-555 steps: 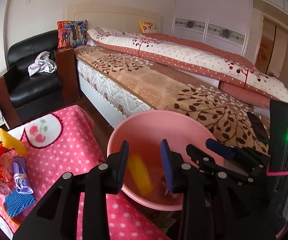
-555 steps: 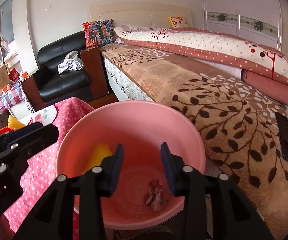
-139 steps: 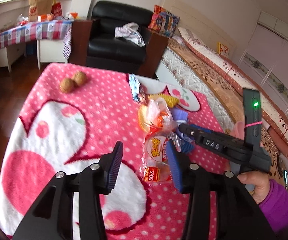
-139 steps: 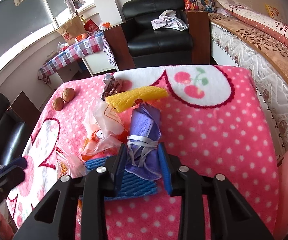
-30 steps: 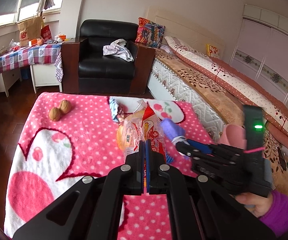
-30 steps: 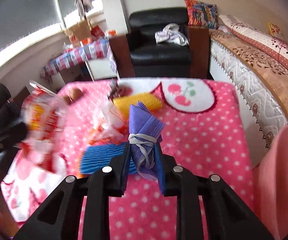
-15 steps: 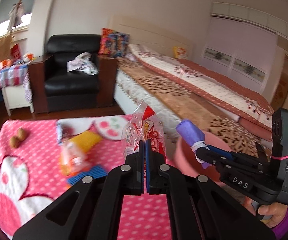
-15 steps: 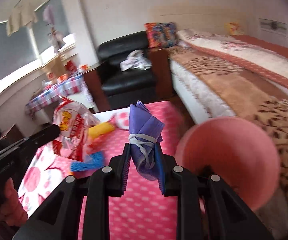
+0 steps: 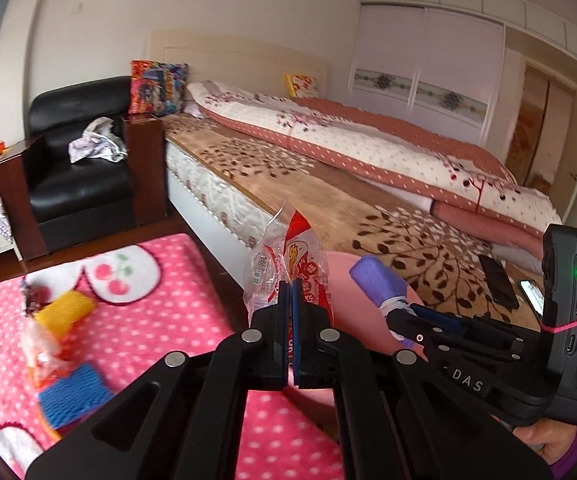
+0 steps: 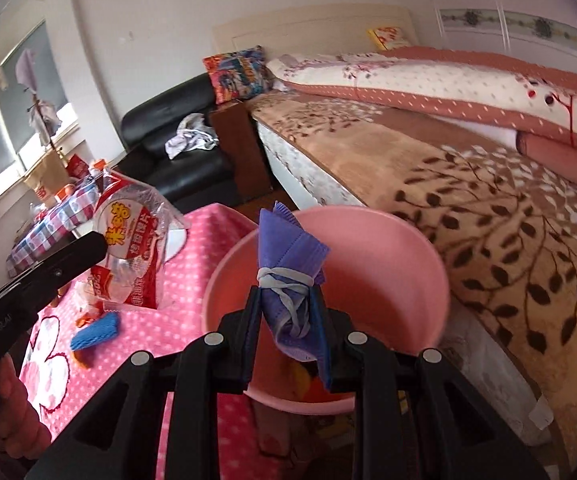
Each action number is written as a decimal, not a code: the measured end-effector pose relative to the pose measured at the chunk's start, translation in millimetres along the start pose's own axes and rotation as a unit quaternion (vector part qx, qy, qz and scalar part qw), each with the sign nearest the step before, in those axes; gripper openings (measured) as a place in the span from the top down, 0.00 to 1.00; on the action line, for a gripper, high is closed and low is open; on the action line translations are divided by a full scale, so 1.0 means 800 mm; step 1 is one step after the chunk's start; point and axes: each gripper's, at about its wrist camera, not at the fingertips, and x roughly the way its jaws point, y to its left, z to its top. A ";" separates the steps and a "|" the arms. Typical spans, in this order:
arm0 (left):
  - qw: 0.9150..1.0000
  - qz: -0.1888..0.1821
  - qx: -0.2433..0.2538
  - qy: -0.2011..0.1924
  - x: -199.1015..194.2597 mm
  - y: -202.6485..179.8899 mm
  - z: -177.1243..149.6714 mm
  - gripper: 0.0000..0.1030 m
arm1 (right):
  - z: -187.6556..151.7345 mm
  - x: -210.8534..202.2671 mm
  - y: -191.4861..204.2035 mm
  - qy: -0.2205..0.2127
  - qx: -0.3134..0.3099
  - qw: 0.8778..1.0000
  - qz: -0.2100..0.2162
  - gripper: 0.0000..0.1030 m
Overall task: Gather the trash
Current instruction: 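Carry both items over the pink basin and open both tools to drop them, then move both tools back over the table toward the remaining trash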
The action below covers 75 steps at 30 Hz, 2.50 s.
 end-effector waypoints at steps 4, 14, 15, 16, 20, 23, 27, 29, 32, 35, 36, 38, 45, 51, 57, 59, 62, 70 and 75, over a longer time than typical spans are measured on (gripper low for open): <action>1.000 -0.006 0.008 0.019 0.021 -0.013 -0.010 1.00 | -0.008 0.009 -0.014 0.011 0.012 1.000 -0.007 0.77; 0.999 -0.014 0.011 0.049 0.052 -0.028 -0.023 0.90 | -0.018 0.024 -0.040 0.027 0.030 0.999 -0.014 0.76; 0.998 -0.017 0.009 0.052 0.054 -0.029 -0.024 0.78 | -0.019 0.026 -0.042 0.029 0.032 0.999 -0.014 0.75; 0.998 -0.018 0.006 0.054 0.055 -0.029 -0.024 0.72 | -0.018 0.027 -0.043 0.030 0.033 0.999 -0.014 0.75; 0.998 -0.019 0.002 0.055 0.055 -0.029 -0.025 0.63 | -0.020 0.027 -0.046 0.032 0.038 0.999 -0.013 0.73; 0.998 -0.018 -0.002 0.058 0.054 -0.028 -0.025 0.63 | -0.021 0.026 -0.047 0.029 0.036 0.999 -0.016 0.66; 0.998 -0.017 -0.002 0.056 0.048 -0.027 -0.027 0.63 | -0.021 0.022 -0.043 0.026 0.031 0.999 -0.017 0.63; 0.998 -0.016 -0.003 0.056 0.044 -0.026 -0.028 0.63 | -0.022 0.017 -0.040 0.021 0.029 0.999 -0.017 0.61; 0.998 -0.014 -0.006 0.054 0.036 -0.023 -0.029 0.63 | -0.023 0.011 -0.034 0.015 0.027 0.999 -0.016 0.59; 0.999 -0.010 -0.013 0.046 0.023 -0.016 -0.031 0.63 | -0.024 0.006 -0.025 0.011 0.024 1.000 -0.012 0.57; 0.999 -0.008 -0.015 0.044 0.019 -0.013 -0.032 0.63 | -0.025 0.005 -0.020 0.010 0.021 1.000 -0.010 0.57; 0.999 -0.002 -0.018 0.043 0.011 -0.007 -0.034 0.63 | -0.026 0.003 -0.011 0.009 0.017 1.000 -0.005 0.56; 0.998 0.025 -0.020 0.046 -0.015 0.022 -0.045 0.63 | -0.031 0.002 0.036 0.011 -0.011 1.000 0.022 0.56; 0.997 0.051 -0.030 0.042 -0.041 0.055 -0.058 0.63 | -0.037 0.009 0.083 0.020 -0.040 0.998 0.051 0.56; 0.995 0.079 -0.052 0.036 -0.069 0.102 -0.071 0.63 | -0.045 0.027 0.138 0.037 -0.071 0.994 0.079 0.56; 0.993 0.092 -0.062 0.035 -0.078 0.121 -0.075 0.63 | -0.047 0.033 0.151 0.042 -0.079 0.992 0.086 0.56; 0.990 0.109 -0.076 0.036 -0.086 0.150 -0.077 0.63 | -0.049 0.046 0.175 0.049 -0.093 0.990 0.099 0.56; 0.980 0.169 -0.101 0.021 -0.102 0.243 -0.064 0.63 | -0.051 0.085 0.236 0.072 -0.135 0.980 0.128 0.56; 0.971 0.192 -0.135 0.032 -0.081 0.322 -0.050 0.63 | -0.049 0.108 0.255 0.075 -0.150 0.977 0.131 0.56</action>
